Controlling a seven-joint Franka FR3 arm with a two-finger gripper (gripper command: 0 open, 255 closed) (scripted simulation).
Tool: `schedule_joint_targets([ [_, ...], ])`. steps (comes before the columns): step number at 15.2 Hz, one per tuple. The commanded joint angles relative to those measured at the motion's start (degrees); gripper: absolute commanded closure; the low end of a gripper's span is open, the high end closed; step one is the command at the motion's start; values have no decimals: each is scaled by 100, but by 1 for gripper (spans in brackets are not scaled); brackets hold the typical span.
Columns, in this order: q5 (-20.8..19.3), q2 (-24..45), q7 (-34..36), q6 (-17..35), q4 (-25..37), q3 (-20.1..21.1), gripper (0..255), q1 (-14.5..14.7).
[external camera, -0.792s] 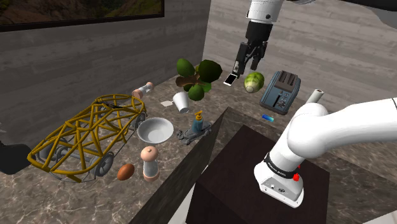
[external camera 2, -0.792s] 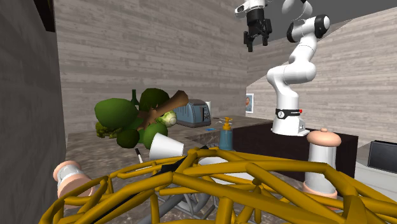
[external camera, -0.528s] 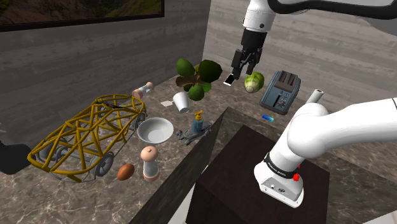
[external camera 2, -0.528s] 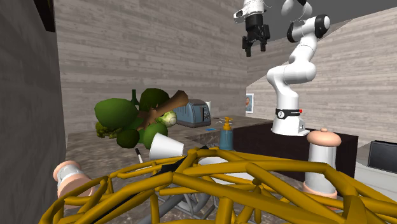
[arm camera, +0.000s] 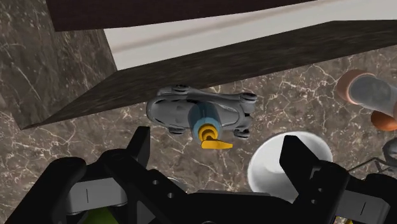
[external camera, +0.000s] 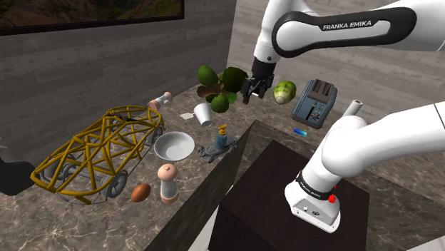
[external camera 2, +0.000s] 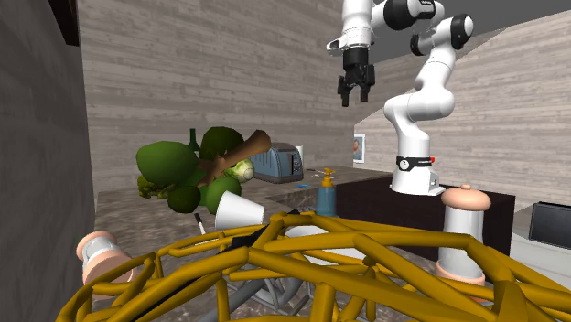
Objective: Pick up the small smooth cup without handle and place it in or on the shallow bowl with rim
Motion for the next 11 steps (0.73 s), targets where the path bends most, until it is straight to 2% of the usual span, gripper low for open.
schedule_joint_targets([
  [1, -46, 201, 51, 619, -272, 20, 0, -38],
  [6, -175, 1073, 228, 2095, -572, 87, 0, -139],
  [11, -404, 2220, 493, 3551, -580, 178, 0, -307],
])
